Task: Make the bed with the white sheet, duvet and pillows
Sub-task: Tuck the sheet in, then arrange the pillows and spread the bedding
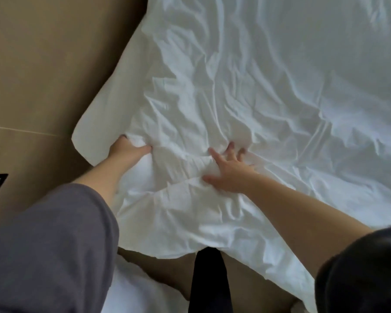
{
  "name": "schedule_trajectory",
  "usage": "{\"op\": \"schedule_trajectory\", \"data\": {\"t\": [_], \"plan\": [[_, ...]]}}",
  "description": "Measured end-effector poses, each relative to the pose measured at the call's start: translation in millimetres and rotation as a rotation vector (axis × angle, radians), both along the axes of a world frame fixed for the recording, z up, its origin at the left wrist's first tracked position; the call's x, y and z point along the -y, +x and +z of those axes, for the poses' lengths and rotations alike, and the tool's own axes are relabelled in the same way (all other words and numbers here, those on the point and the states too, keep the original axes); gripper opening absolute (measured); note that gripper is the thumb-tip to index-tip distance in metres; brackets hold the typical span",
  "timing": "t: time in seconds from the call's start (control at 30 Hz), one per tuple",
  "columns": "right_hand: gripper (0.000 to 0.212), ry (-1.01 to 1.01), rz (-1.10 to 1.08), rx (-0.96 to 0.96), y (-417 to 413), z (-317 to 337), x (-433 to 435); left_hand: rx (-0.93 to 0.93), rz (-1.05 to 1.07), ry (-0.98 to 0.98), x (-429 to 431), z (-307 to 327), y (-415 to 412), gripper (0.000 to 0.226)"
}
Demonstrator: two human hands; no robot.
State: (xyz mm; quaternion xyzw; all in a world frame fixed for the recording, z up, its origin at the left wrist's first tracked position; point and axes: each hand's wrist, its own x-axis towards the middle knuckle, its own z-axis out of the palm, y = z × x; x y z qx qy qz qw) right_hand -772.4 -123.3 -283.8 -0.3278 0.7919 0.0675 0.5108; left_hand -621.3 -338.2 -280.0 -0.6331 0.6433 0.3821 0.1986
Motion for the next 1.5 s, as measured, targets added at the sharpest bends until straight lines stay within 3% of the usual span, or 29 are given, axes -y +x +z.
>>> {"op": "schedule_trajectory", "data": {"t": [0.13, 0.23, 0.33, 0.47, 0.53, 0.6, 0.7, 0.8, 0.87, 1.0, 1.17, 1.3, 1.37, 1.43, 1.5], "plan": [[0.089, -0.045, -0.043, 0.014, 8, 6, 19, -0.048, -0.133, -0.393, 43, 34, -35, 0.025], [0.08, -0.274, -0.053, -0.024, -1, 29, 47, -0.049, -0.242, -0.714, 82, 72, -60, 0.022], [0.074, -0.364, -0.034, -0.081, -21, 44, 71, 0.036, -0.32, -0.852, 106, 77, -64, 0.035], [0.068, -0.288, 0.017, -0.2, -59, 34, 66, 0.148, -0.47, -0.695, 91, 49, -82, 0.08], [0.061, -0.288, -0.018, -0.242, -73, 31, 62, 0.042, -0.604, -0.559, 72, 38, -103, 0.078], [0.05, -0.35, -0.037, -0.425, -87, 32, 62, -0.012, -0.674, -0.465, 56, 30, -126, 0.073], [0.052, -0.347, -0.084, -0.651, -116, 27, 64, 0.083, -0.596, -0.385, 48, 19, -150, 0.082], [0.078, -0.17, -0.18, -0.506, -151, 12, 62, 0.299, -0.683, -0.445, 50, 10, -167, 0.091], [0.09, -0.108, -0.168, -0.389, -172, 3, 69, 0.327, -0.743, -0.4, 58, 5, -181, 0.098], [0.108, -0.053, -0.237, -0.263, -203, -11, 88, 0.326, -0.643, -0.127, 74, -11, -198, 0.123], [0.137, 0.095, -0.226, -0.291, -220, -52, 104, 0.343, -0.615, -0.207, 79, -47, -199, 0.14], [0.153, 0.082, -0.288, -0.265, -245, -77, 123, 0.198, -0.39, 0.007, 108, -55, -218, 0.149], [0.155, 0.11, -0.254, -0.227, -258, -83, 128, 0.031, -0.159, 0.026, 124, -50, -233, 0.14], [0.158, 0.151, -0.192, -0.167, -267, -77, 131, -0.265, 0.185, -0.122, 131, -39, -253, 0.105], [0.156, 0.211, -0.157, -0.113, -275, -67, 138, -0.379, 0.372, -0.222, 132, -30, -276, 0.089]]}}
